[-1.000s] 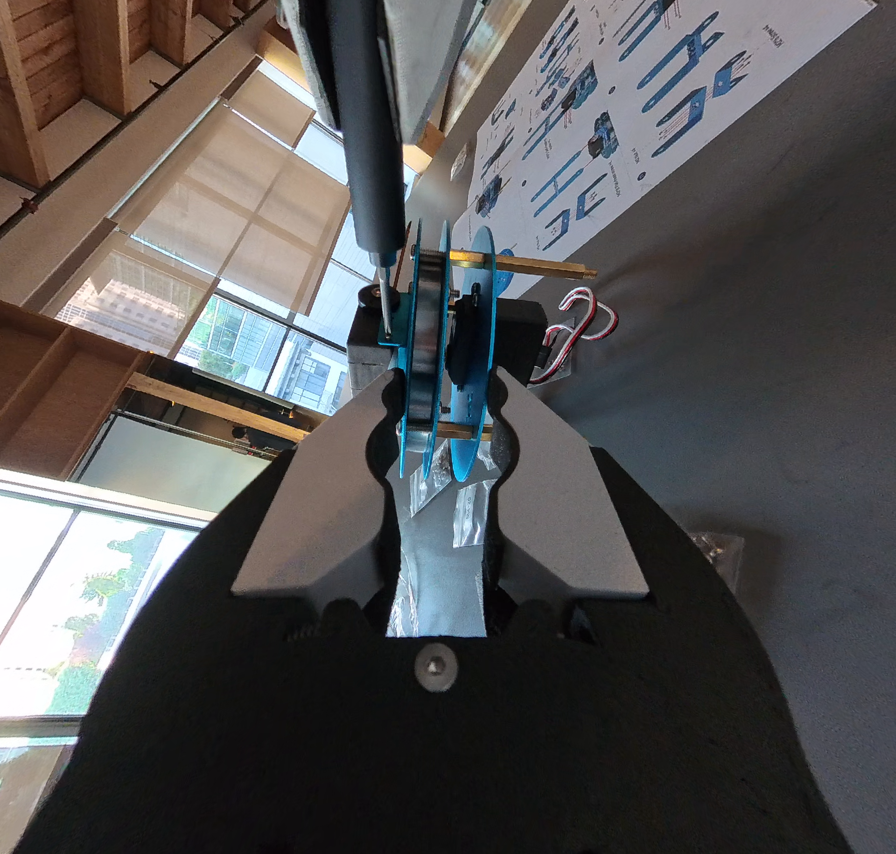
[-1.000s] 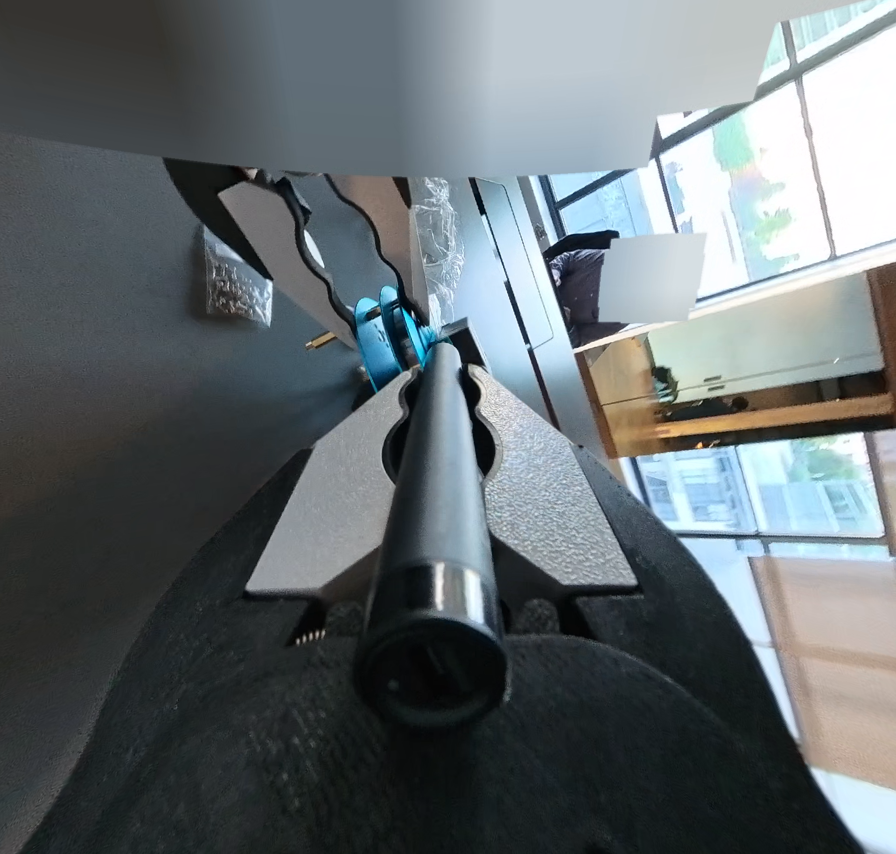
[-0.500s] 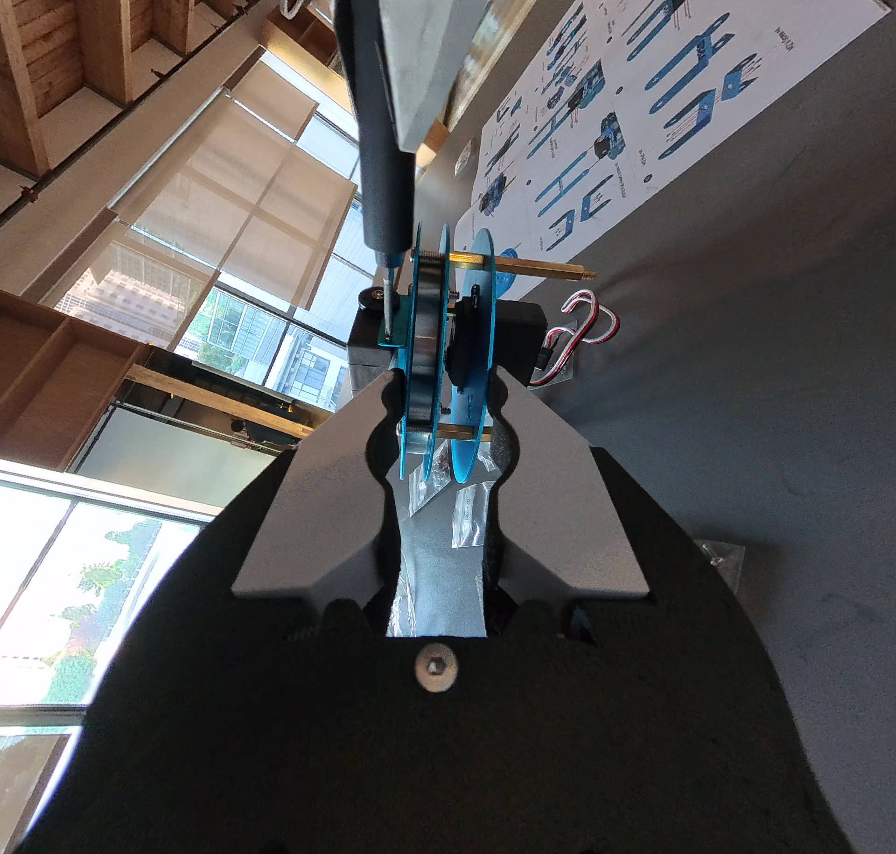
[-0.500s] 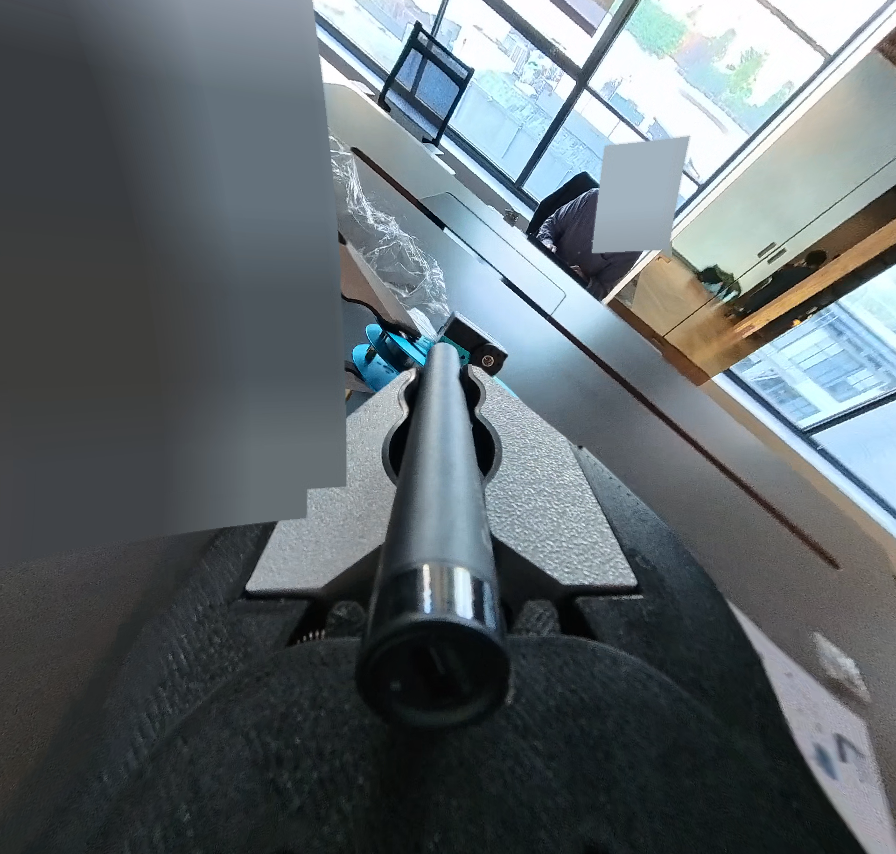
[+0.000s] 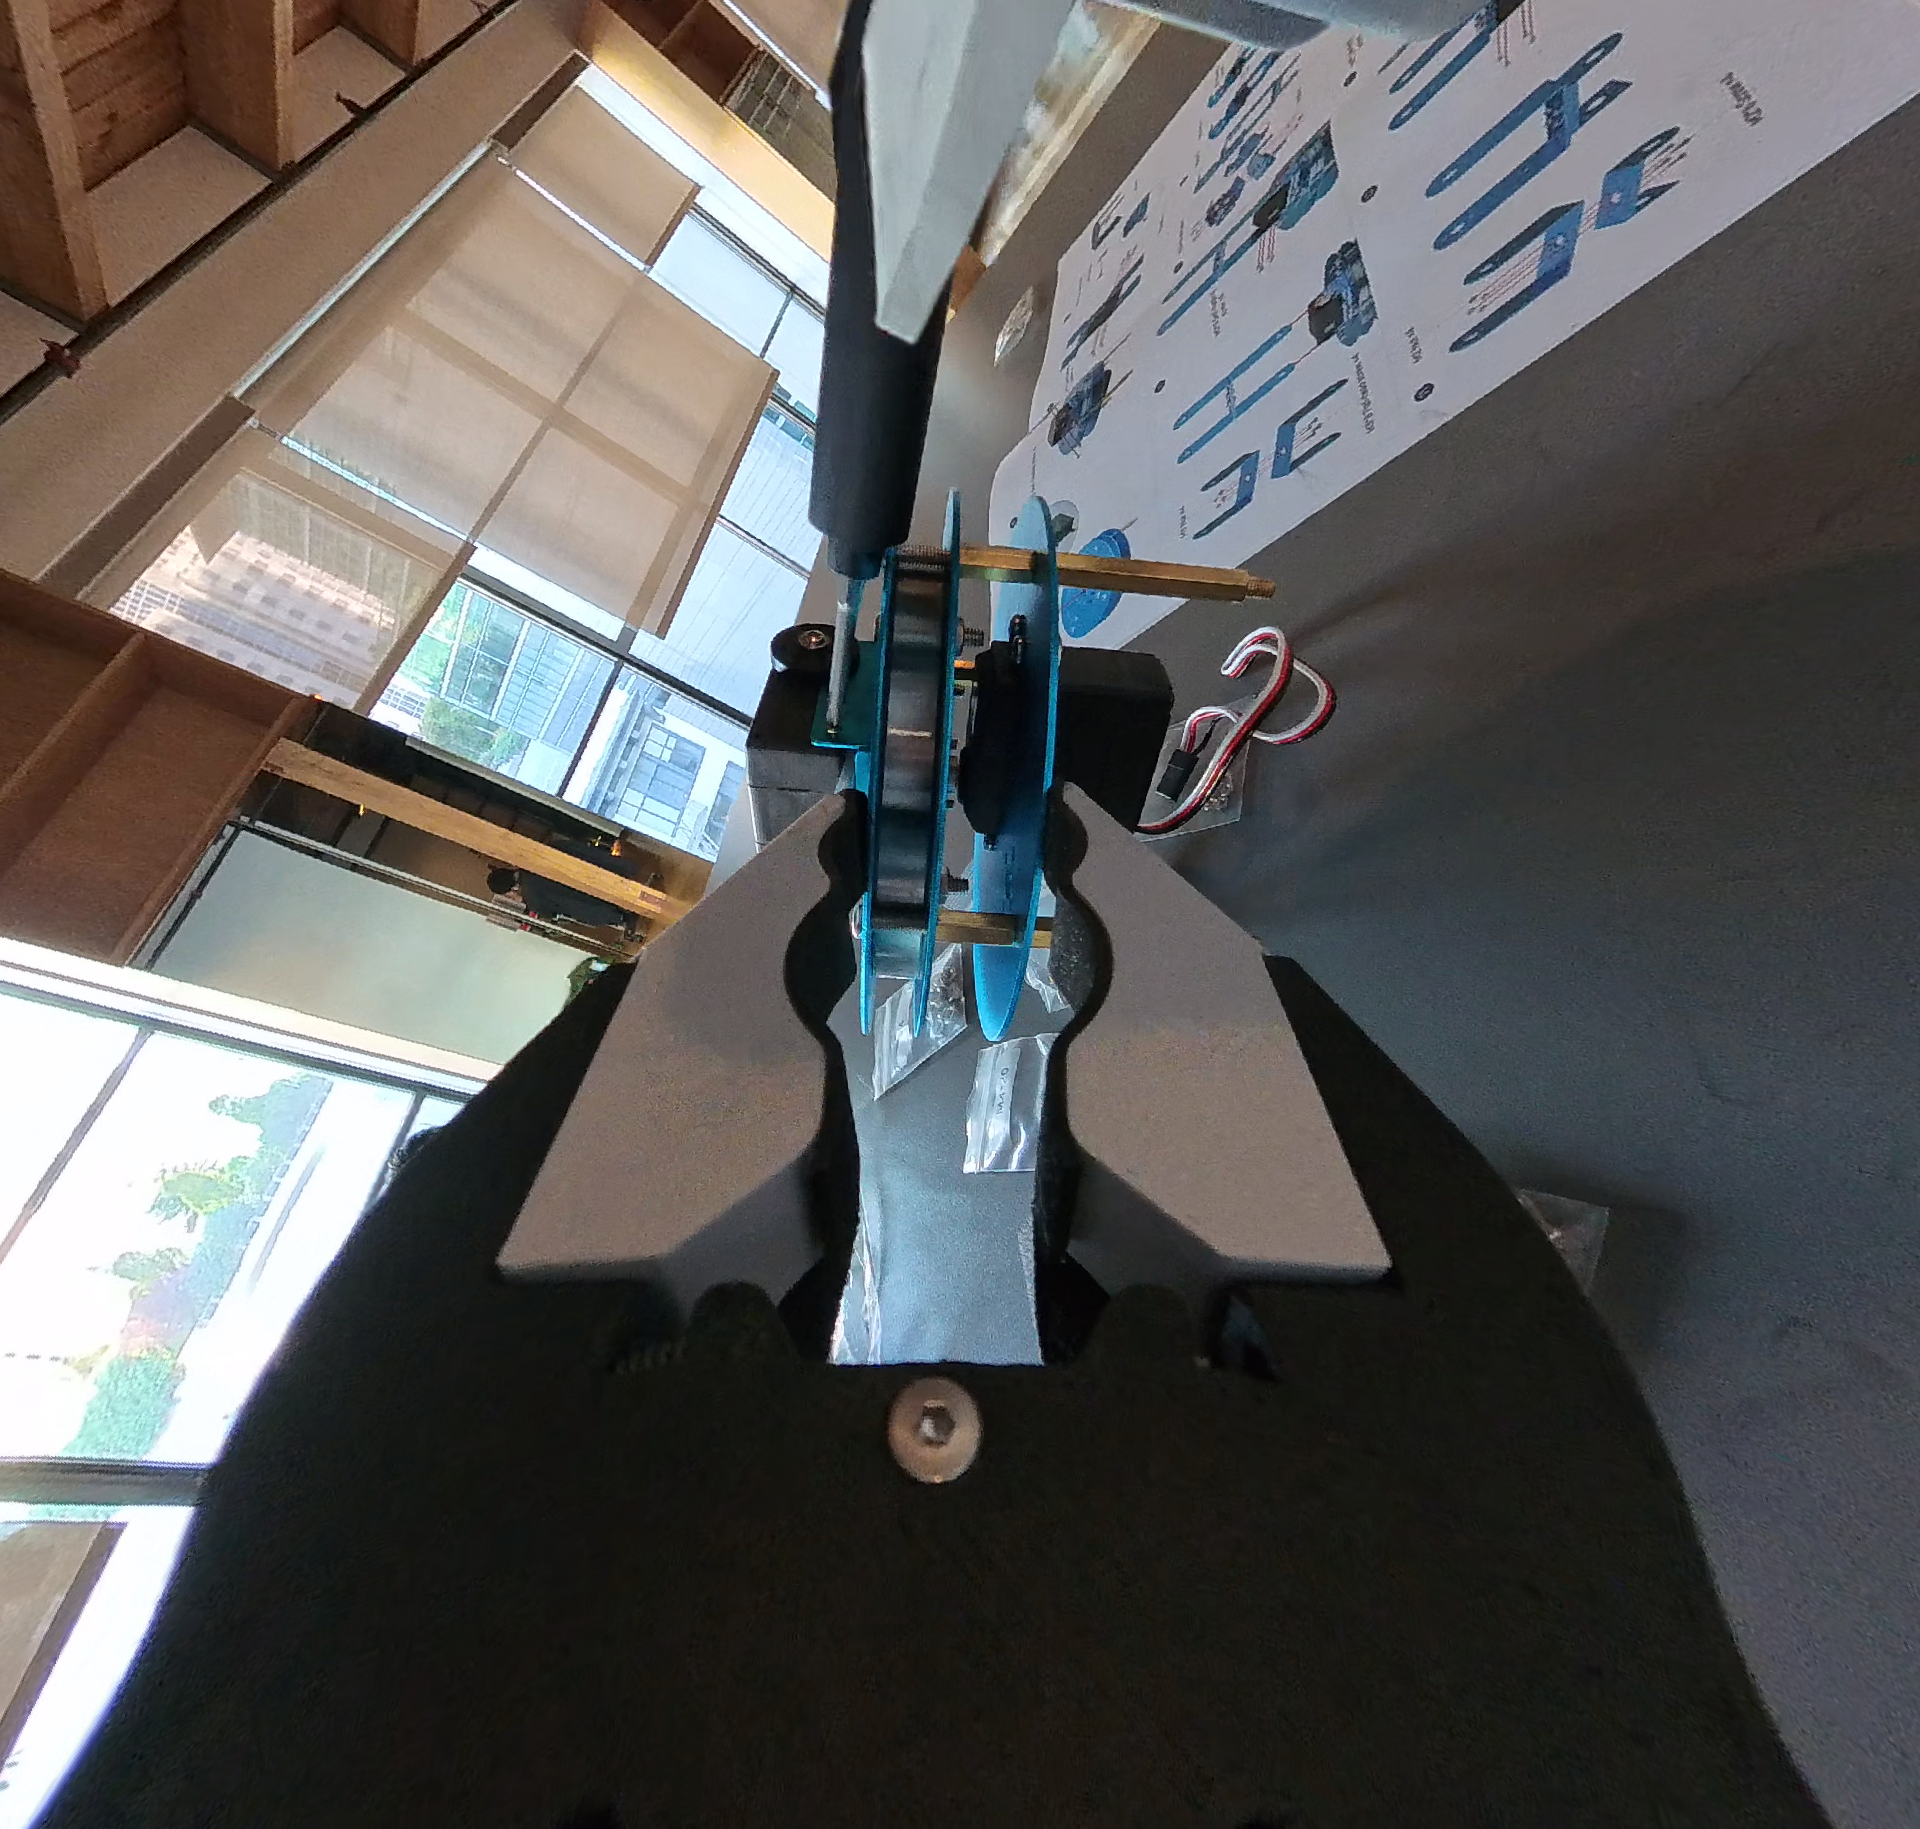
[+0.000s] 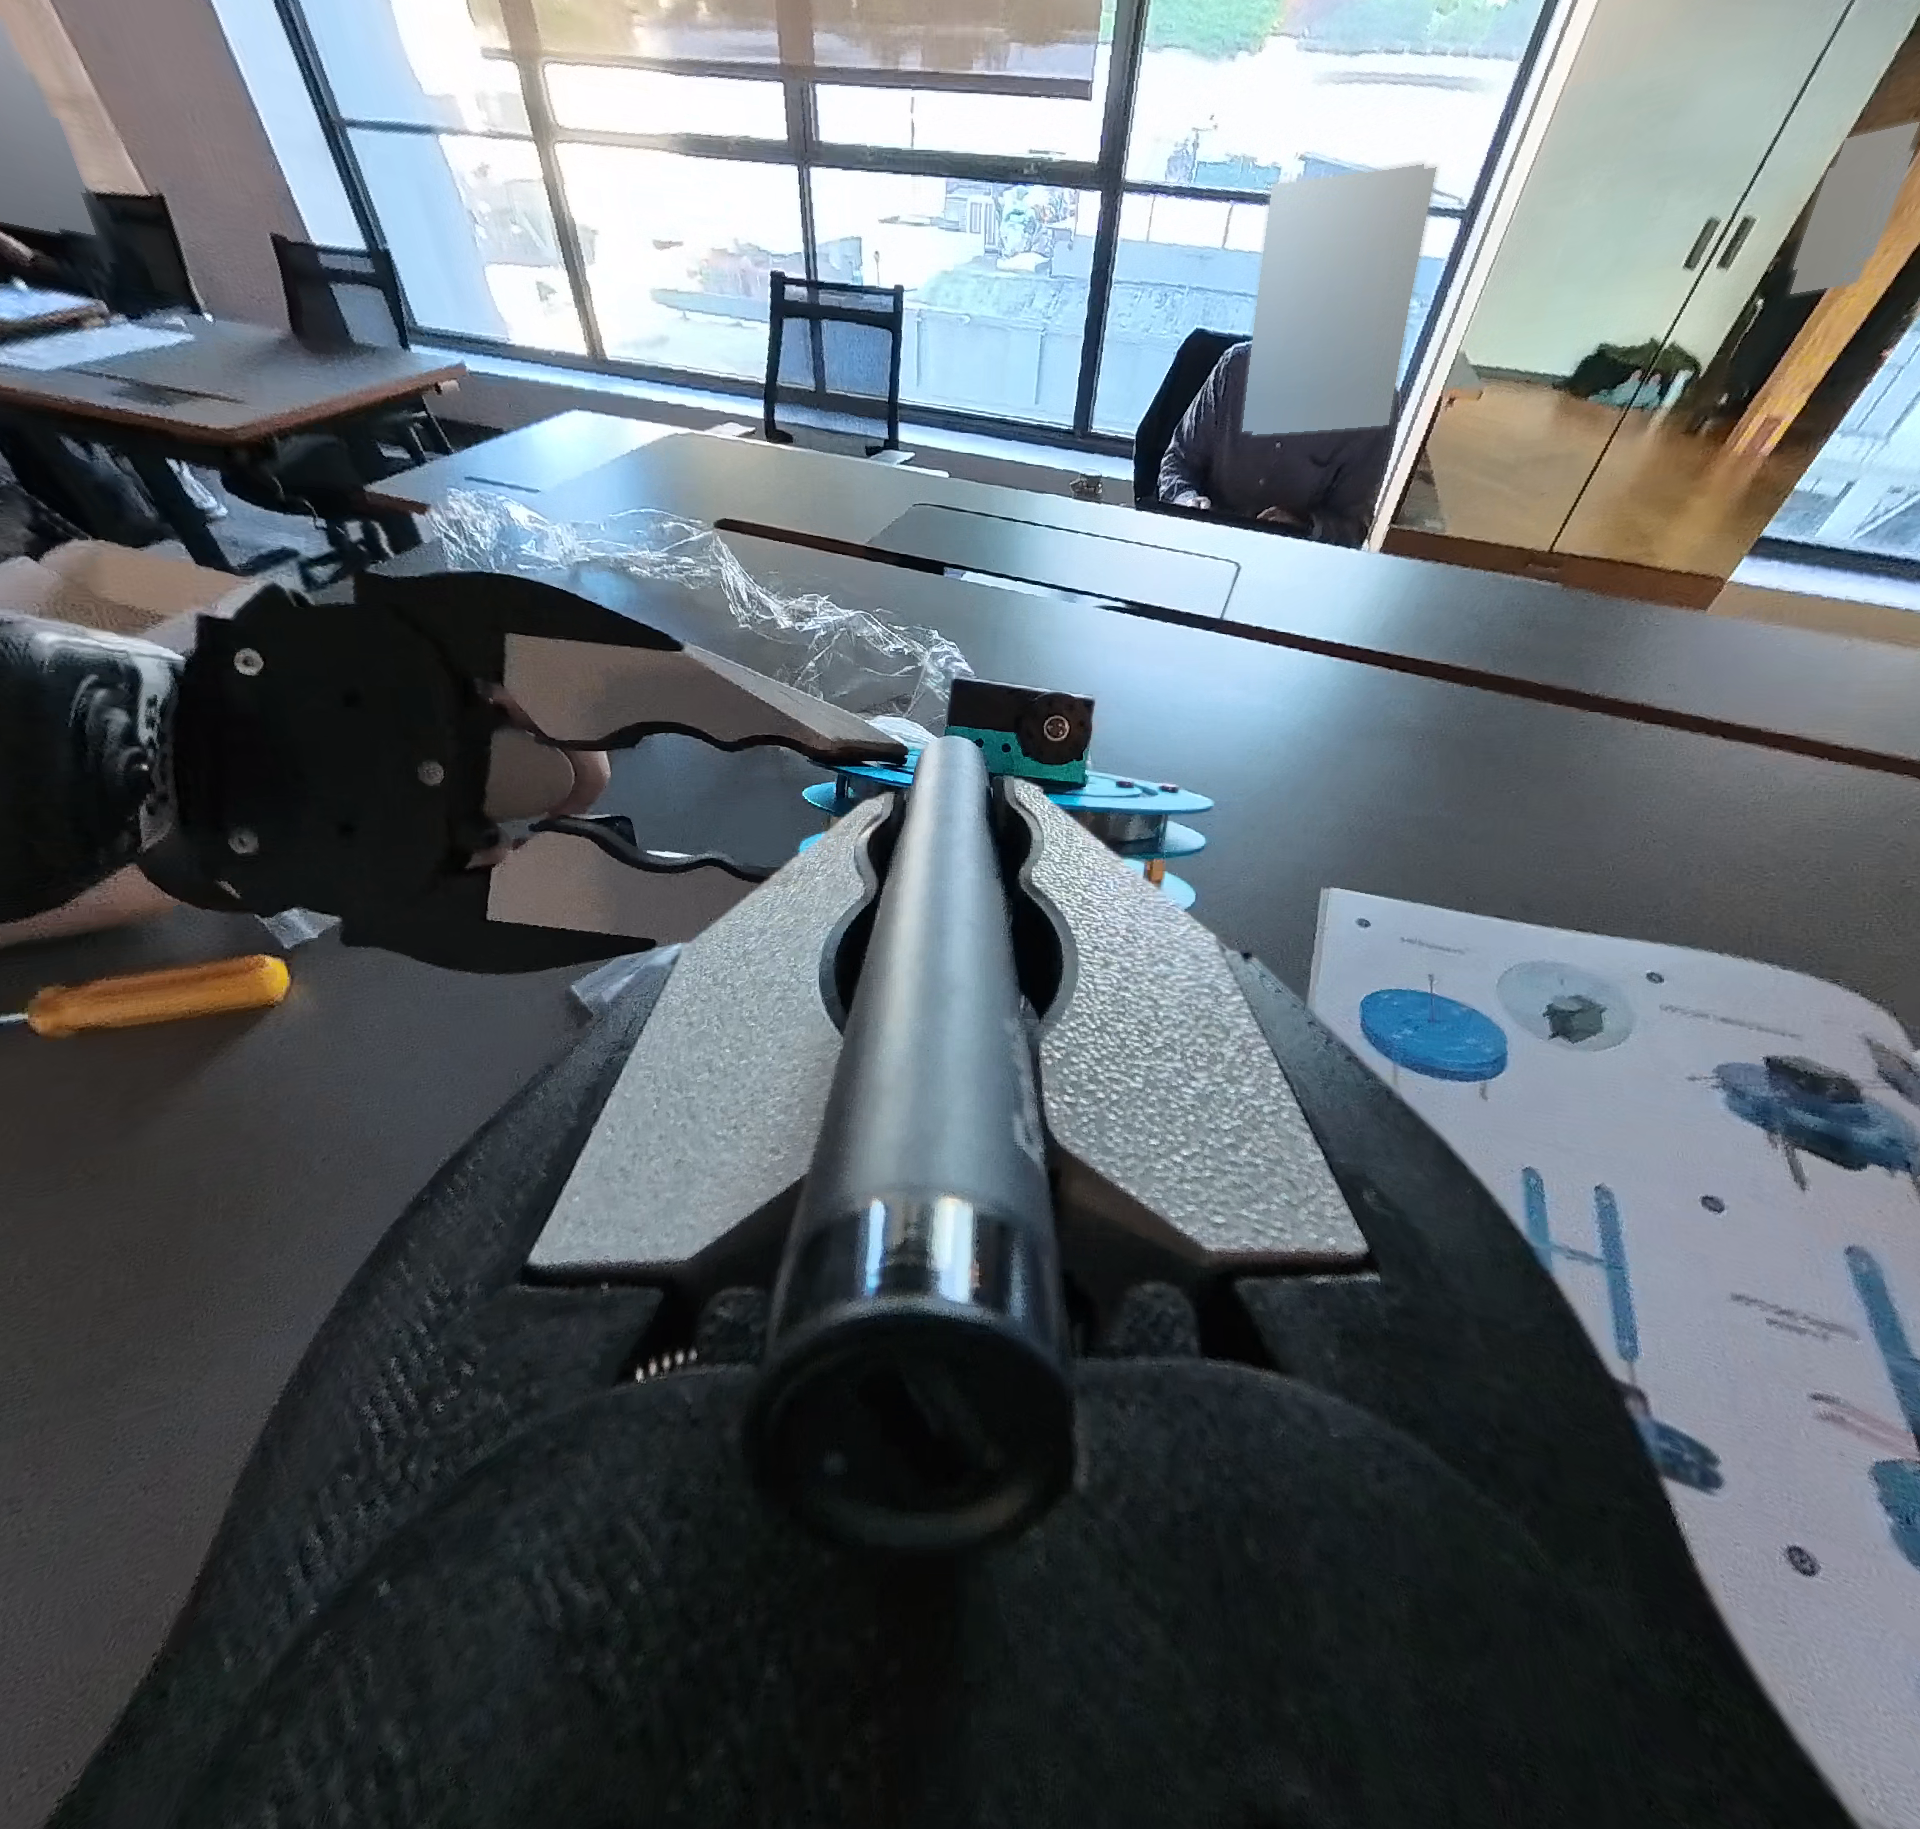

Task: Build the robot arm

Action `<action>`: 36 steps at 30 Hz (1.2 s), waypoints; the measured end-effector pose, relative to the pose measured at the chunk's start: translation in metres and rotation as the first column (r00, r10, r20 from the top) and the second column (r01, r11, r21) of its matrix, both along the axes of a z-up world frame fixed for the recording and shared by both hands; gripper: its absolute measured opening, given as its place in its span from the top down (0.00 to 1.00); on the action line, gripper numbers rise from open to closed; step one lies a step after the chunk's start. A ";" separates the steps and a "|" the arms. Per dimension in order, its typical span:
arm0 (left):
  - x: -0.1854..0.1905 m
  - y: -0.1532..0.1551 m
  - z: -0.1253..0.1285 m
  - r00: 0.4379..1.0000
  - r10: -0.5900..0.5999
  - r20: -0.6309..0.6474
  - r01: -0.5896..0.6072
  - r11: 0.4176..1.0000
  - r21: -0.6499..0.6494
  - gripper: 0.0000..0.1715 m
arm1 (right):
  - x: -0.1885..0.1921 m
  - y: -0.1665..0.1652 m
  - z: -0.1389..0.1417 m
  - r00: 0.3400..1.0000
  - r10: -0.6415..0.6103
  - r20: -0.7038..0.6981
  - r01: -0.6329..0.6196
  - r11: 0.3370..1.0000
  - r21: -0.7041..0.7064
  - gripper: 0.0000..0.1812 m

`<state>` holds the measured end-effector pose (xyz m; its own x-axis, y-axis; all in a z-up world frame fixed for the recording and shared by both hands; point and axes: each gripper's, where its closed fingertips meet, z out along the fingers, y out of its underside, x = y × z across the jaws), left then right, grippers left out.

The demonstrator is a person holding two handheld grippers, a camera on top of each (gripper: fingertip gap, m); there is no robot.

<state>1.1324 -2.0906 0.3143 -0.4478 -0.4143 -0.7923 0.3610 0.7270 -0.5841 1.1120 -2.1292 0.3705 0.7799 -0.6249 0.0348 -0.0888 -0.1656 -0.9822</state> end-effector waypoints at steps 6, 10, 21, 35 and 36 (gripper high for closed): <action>-0.002 -0.002 -0.001 1.000 -0.007 0.013 0.007 1.000 0.019 0.81 | -0.001 -0.002 0.002 0.999 -0.004 -0.032 0.004 1.000 0.007 0.91; -0.004 -0.004 -0.002 1.000 -0.015 0.023 0.014 0.999 0.029 0.81 | -0.004 -0.004 0.005 1.000 0.014 0.016 -0.014 0.999 -0.032 0.91; -0.006 -0.004 -0.003 0.998 -0.047 0.038 0.045 0.998 0.042 0.81 | -0.025 -0.003 0.026 0.673 0.508 0.537 -0.089 0.777 -0.623 0.91; -0.008 -0.004 -0.003 0.997 -0.071 0.042 0.069 0.997 0.045 0.81 | -0.021 -0.004 -0.004 0.410 0.766 0.495 -0.002 0.543 -0.840 0.91; -0.008 -0.004 -0.003 0.997 -0.071 0.042 0.069 0.997 0.045 0.81 | -0.020 -0.003 -0.005 0.409 0.766 0.495 0.004 0.541 -0.841 0.91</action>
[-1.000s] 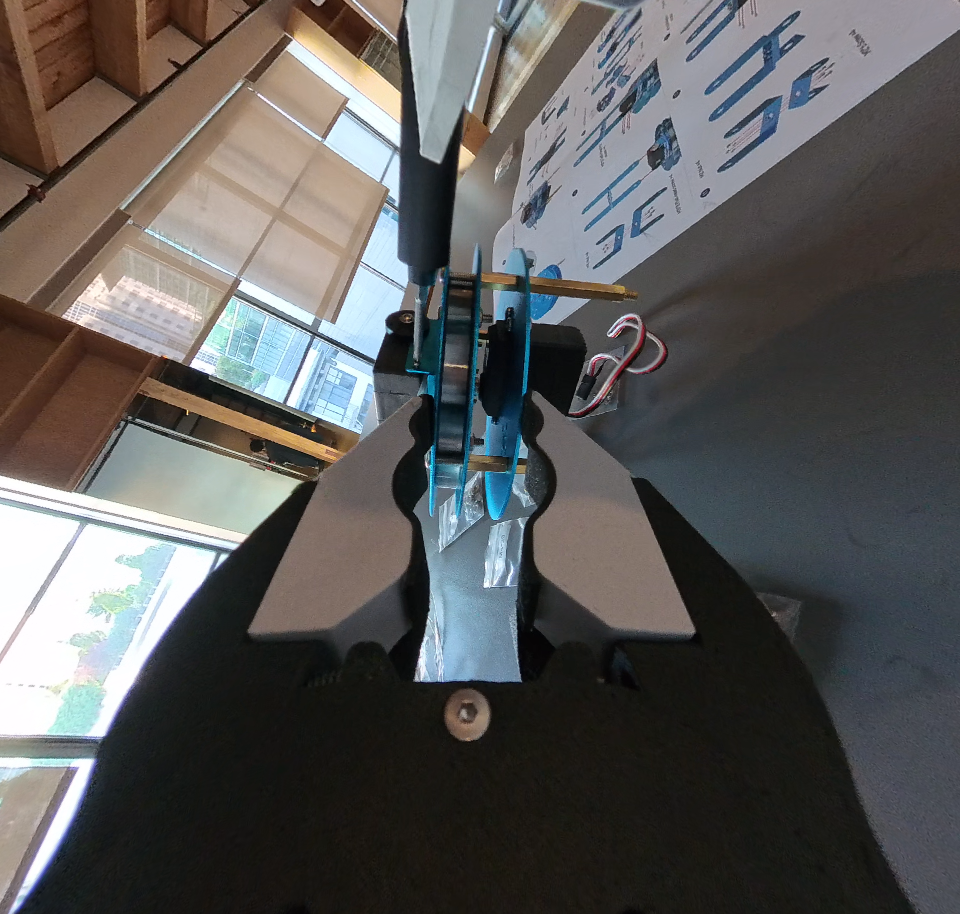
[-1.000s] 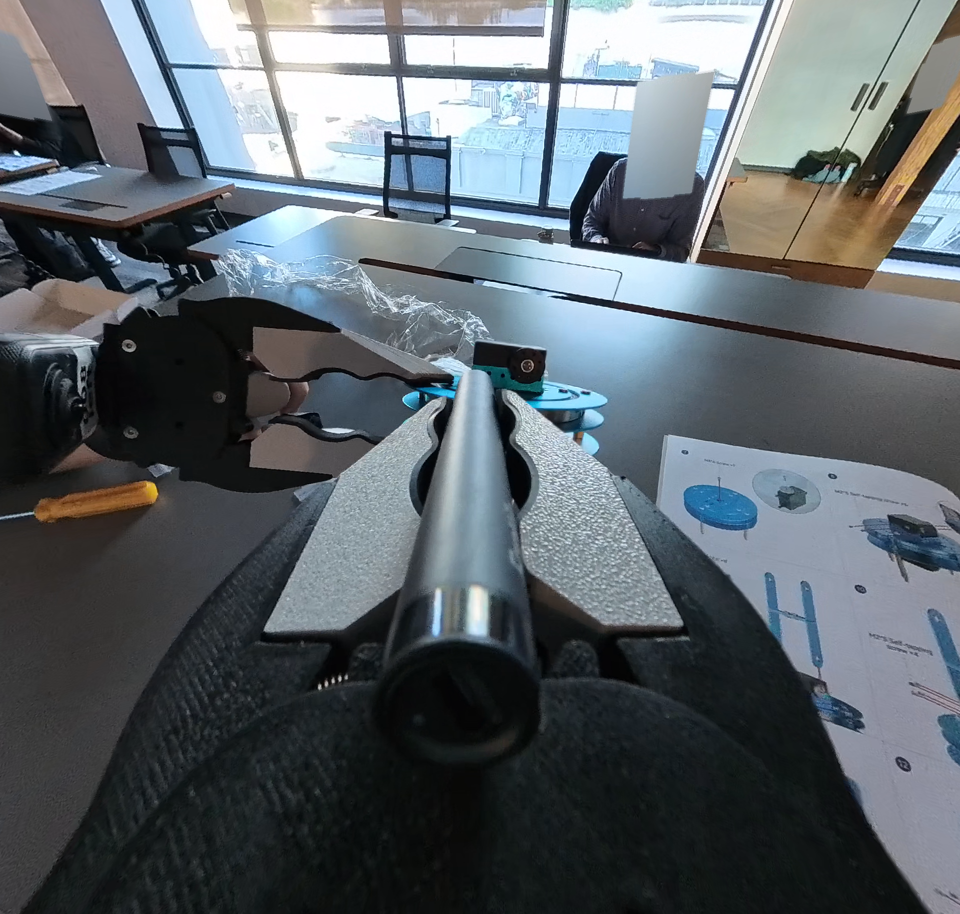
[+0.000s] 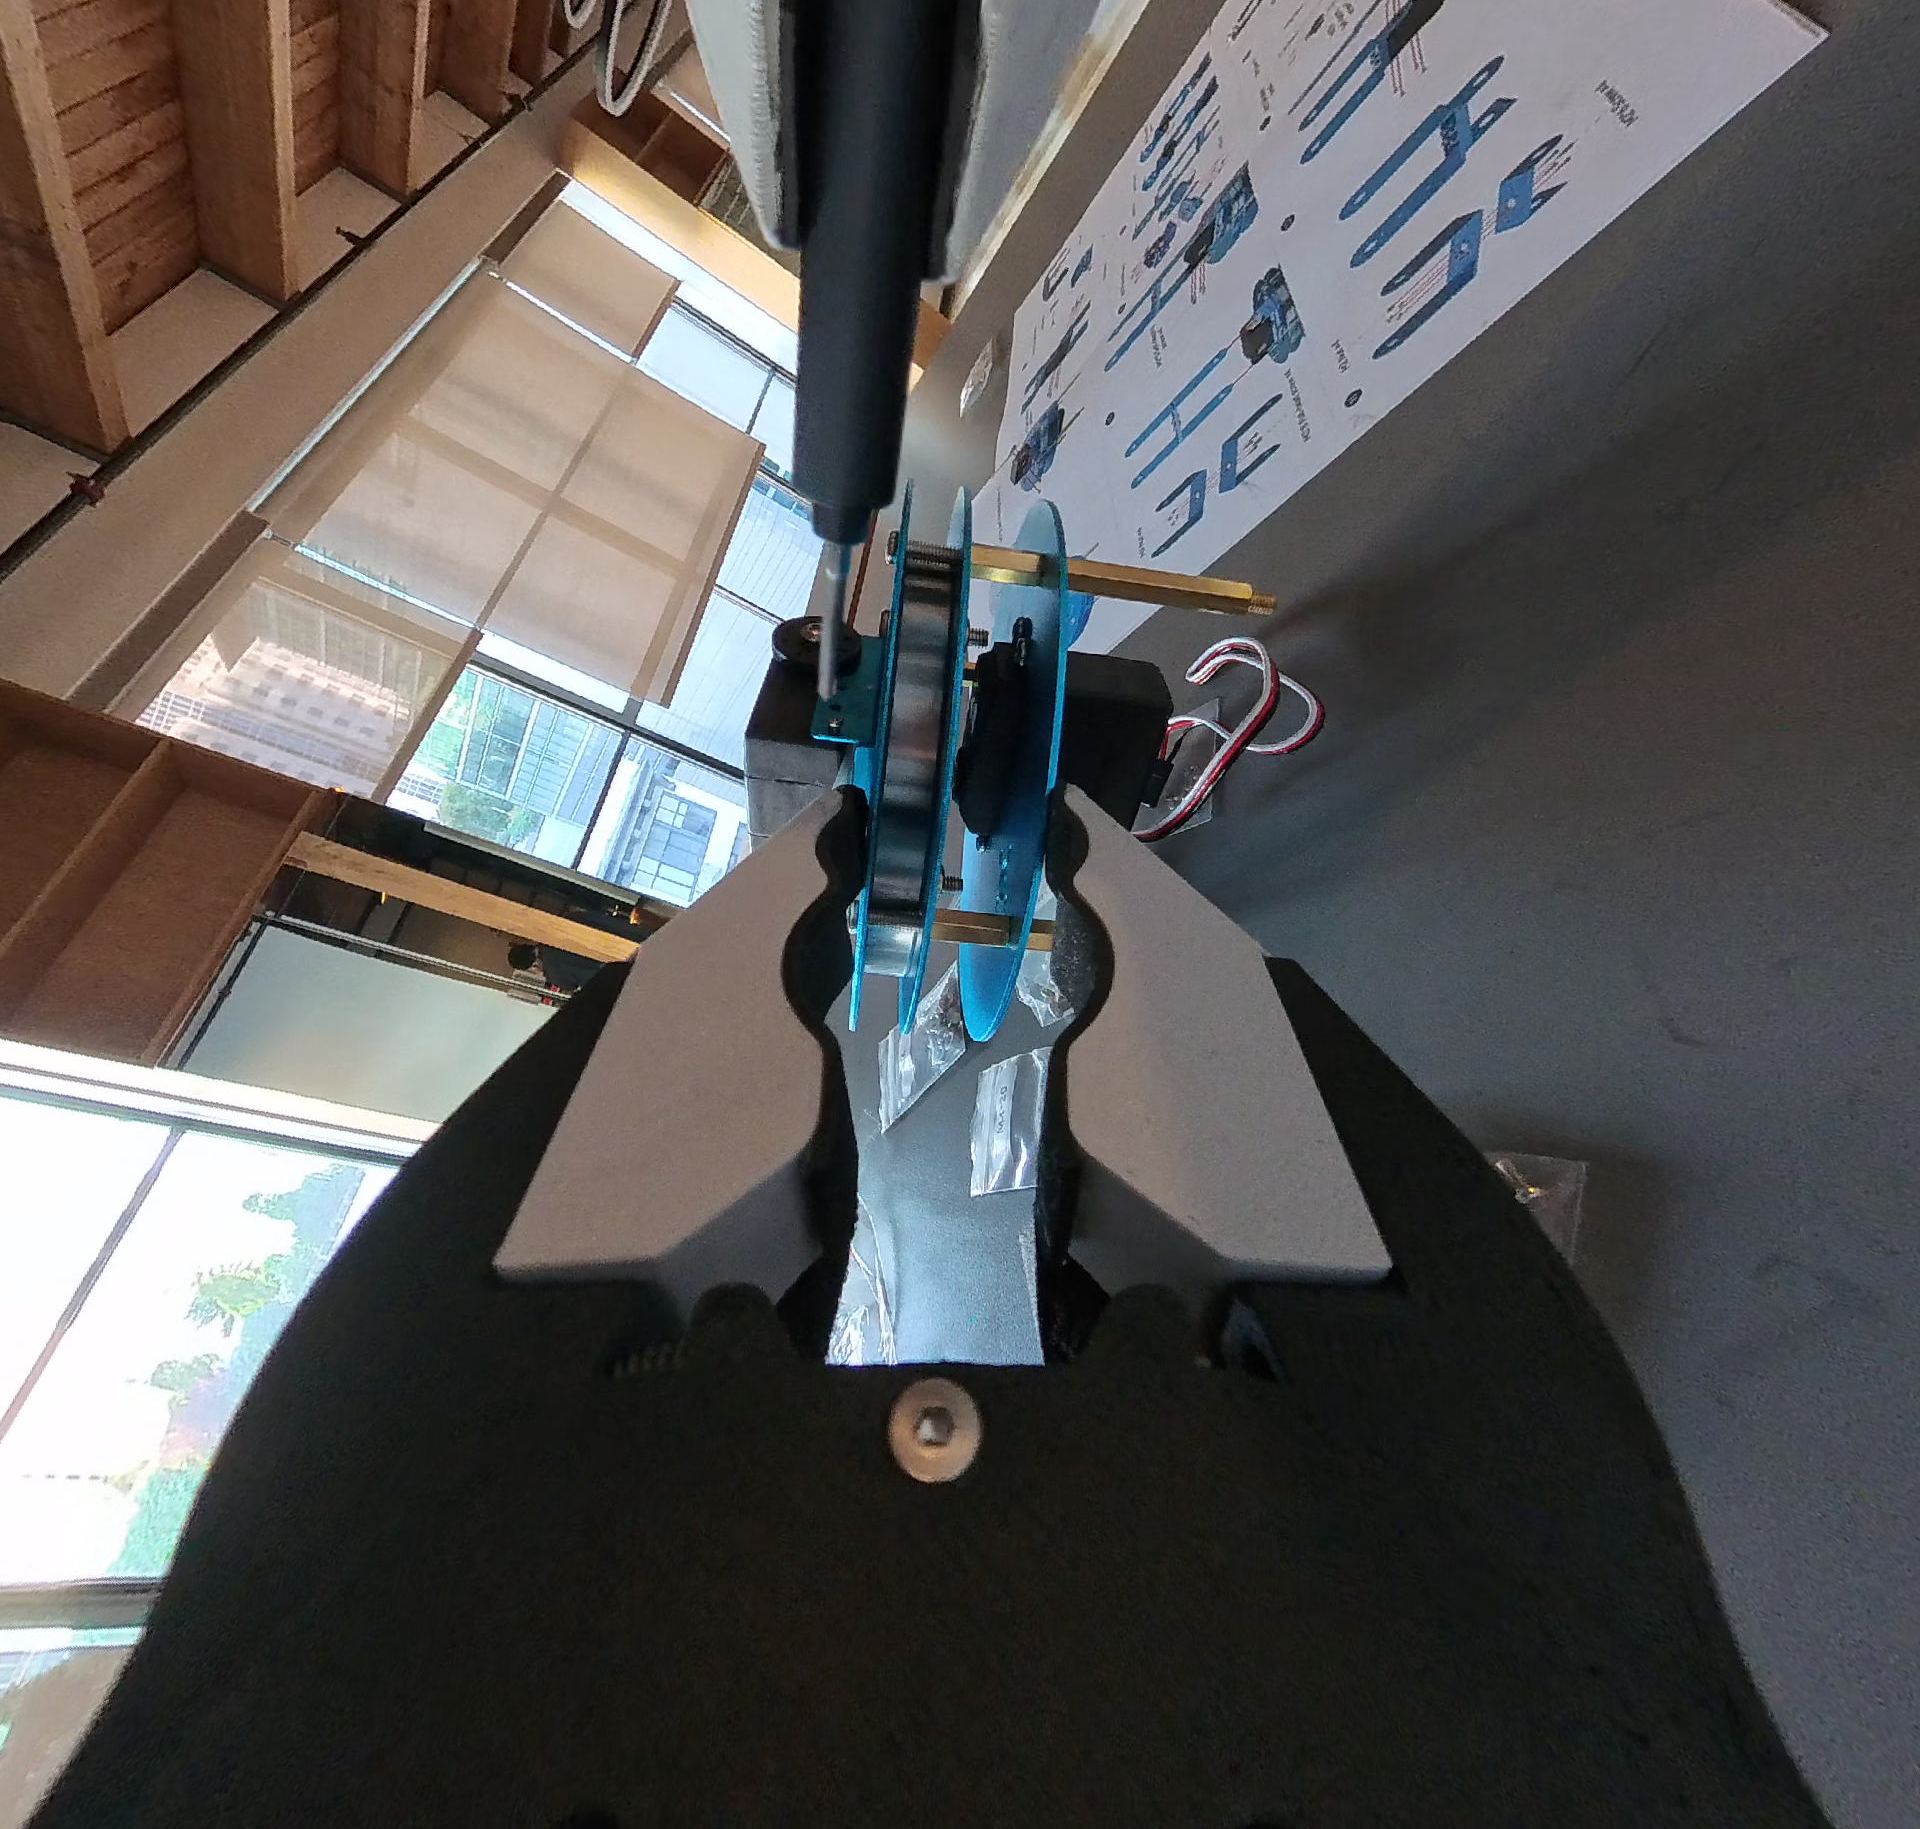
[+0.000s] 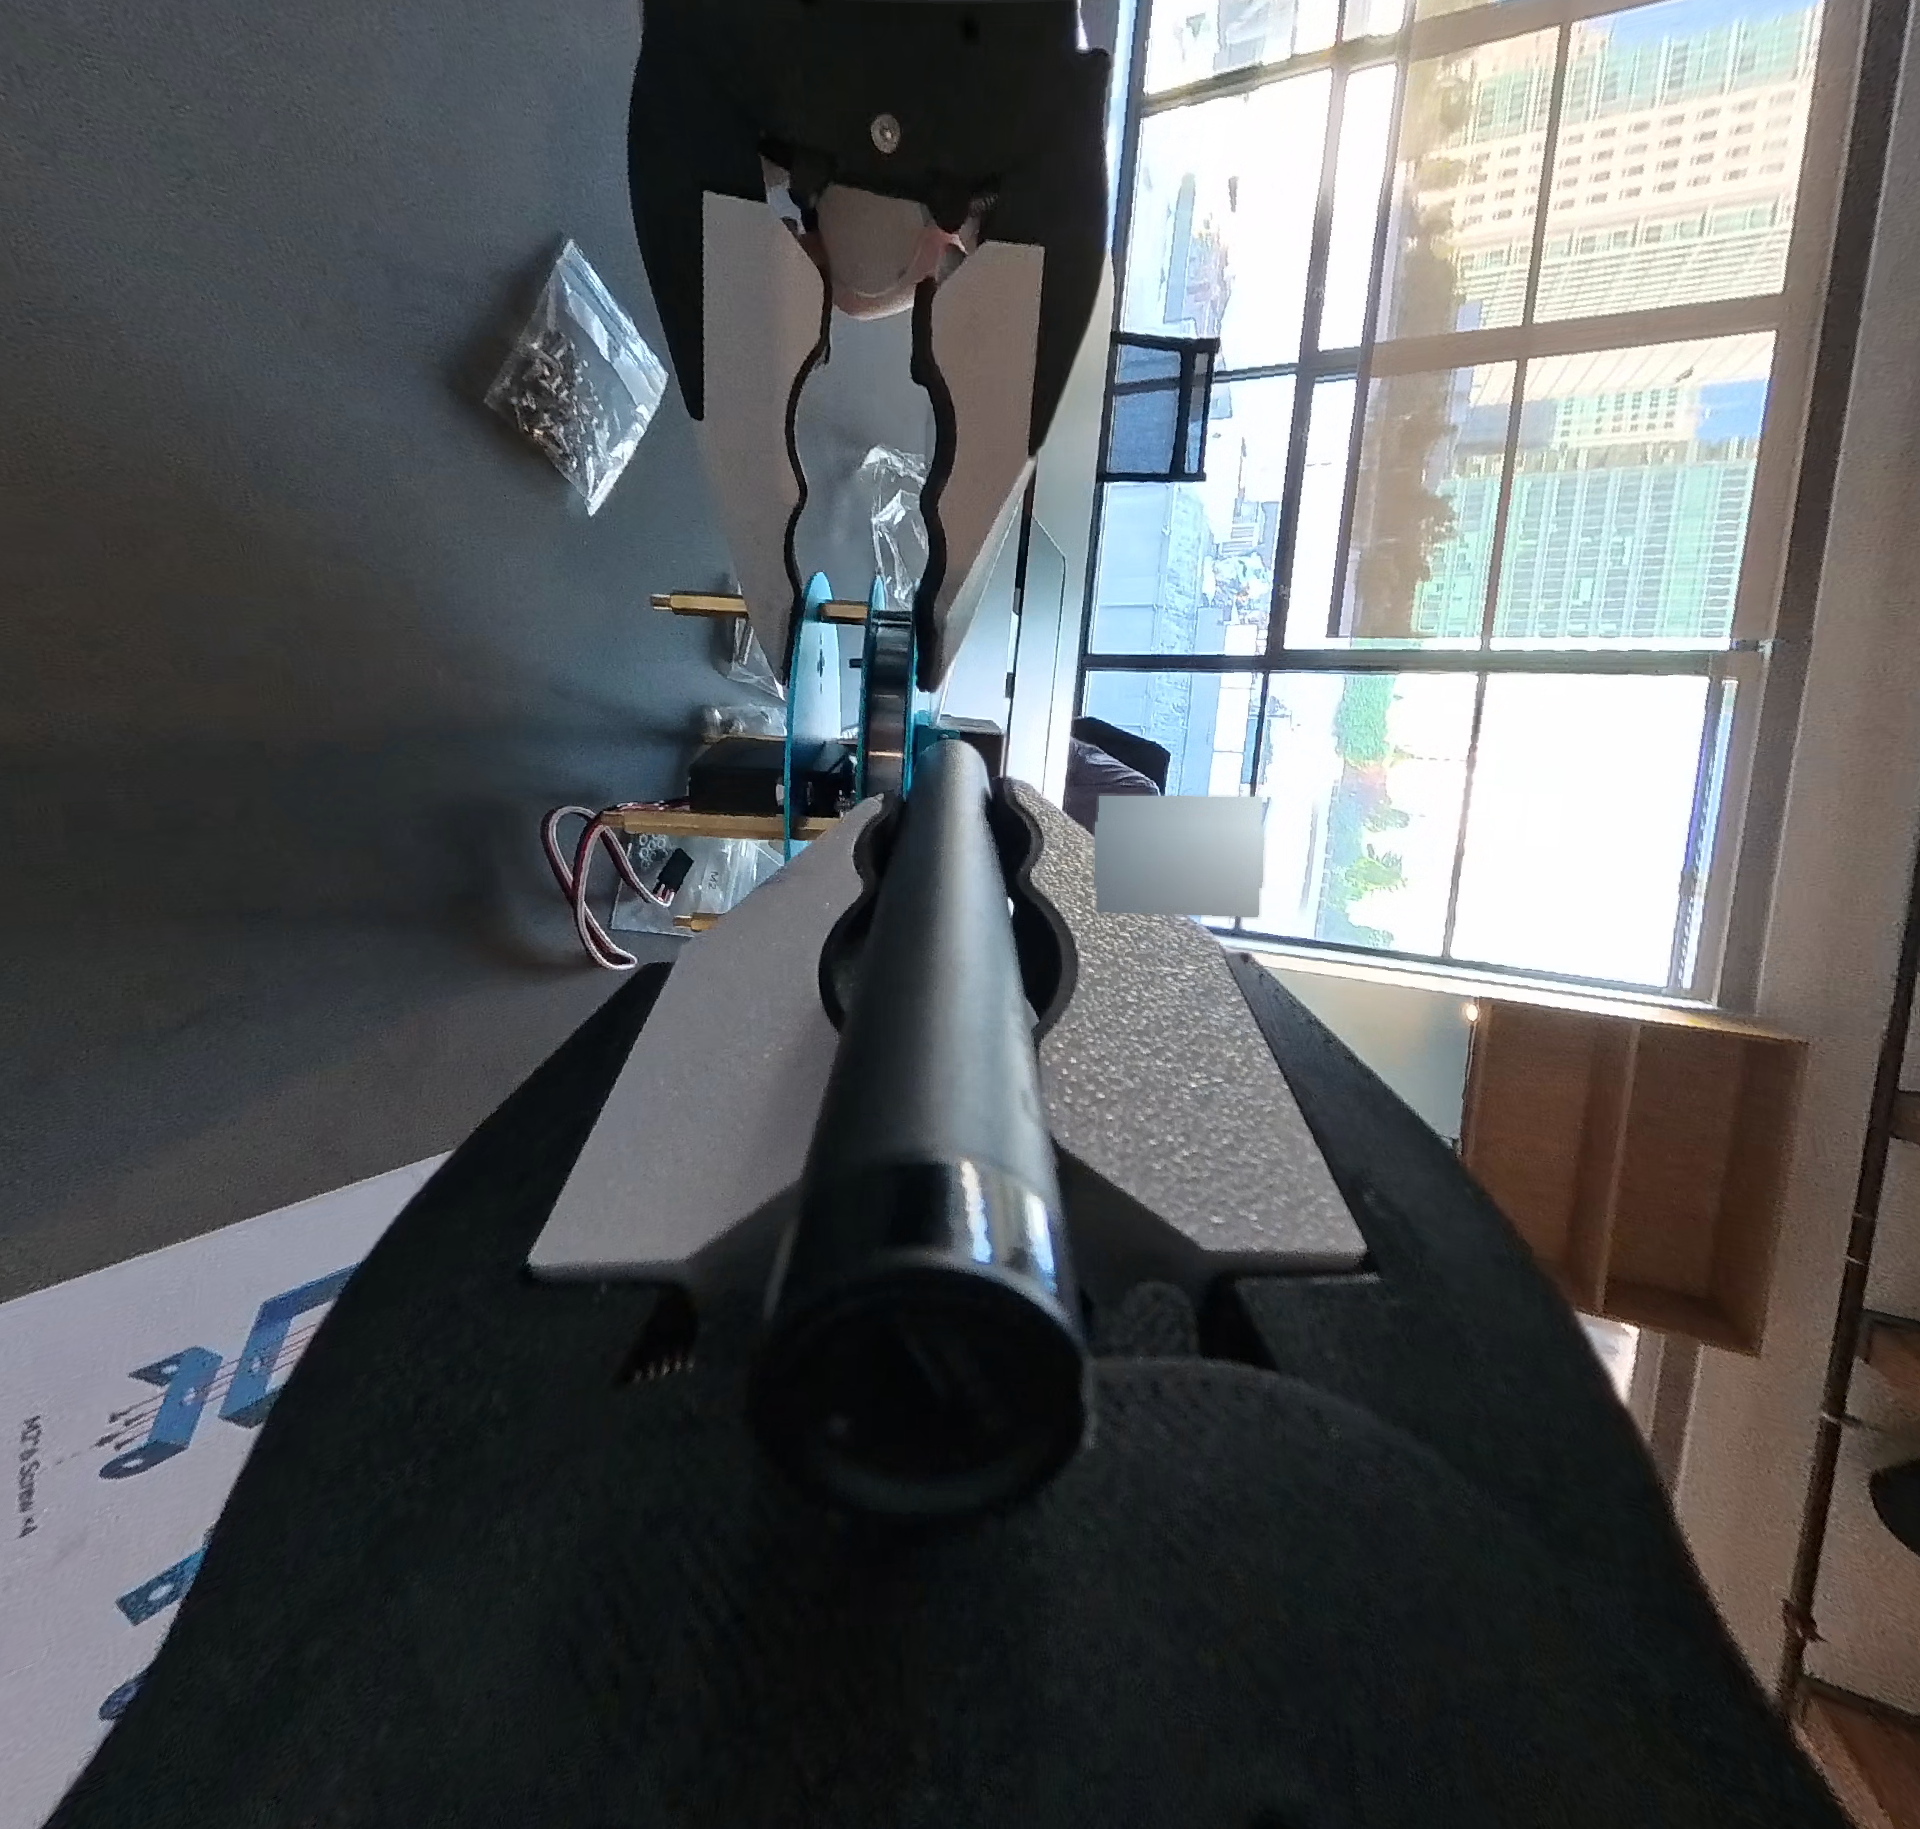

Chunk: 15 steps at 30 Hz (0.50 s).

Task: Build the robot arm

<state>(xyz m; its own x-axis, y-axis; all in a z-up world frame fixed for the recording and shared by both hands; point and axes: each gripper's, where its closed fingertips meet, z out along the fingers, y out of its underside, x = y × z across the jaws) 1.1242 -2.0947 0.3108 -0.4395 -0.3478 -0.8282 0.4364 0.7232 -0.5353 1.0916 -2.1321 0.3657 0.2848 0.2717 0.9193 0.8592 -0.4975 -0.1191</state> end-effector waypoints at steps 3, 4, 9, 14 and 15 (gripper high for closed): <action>0.000 0.000 0.000 1.000 -0.001 -0.003 0.001 1.000 -0.002 0.81 | 0.000 0.001 -0.003 1.000 0.002 0.001 -0.002 1.000 -0.009 0.91; 0.000 0.000 0.000 1.000 0.000 -0.003 0.000 1.000 -0.002 0.81 | 0.000 0.001 -0.002 1.000 0.004 0.003 -0.004 1.000 -0.006 0.91; 0.000 0.000 0.000 1.000 -0.001 -0.008 0.001 1.000 -0.006 0.81 | 0.002 0.002 -0.002 1.000 -0.002 -0.007 0.002 1.000 -0.010 0.91; 0.000 0.001 0.000 1.000 -0.002 -0.011 0.002 1.000 -0.008 0.81 | 0.003 0.003 -0.002 1.000 -0.006 -0.002 0.006 1.000 -0.008 0.91; 0.000 0.001 0.000 1.000 -0.002 -0.010 0.002 1.000 -0.008 0.81 | 0.002 0.003 -0.002 1.000 -0.002 -0.001 0.002 1.000 -0.007 0.91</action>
<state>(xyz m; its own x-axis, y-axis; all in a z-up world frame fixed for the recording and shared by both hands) 1.1239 -2.0941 0.3113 -0.4488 -0.3533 -0.8208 0.4321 0.7182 -0.5454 1.0938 -2.1290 0.3637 0.2860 0.2778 0.9171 0.8583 -0.4998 -0.1163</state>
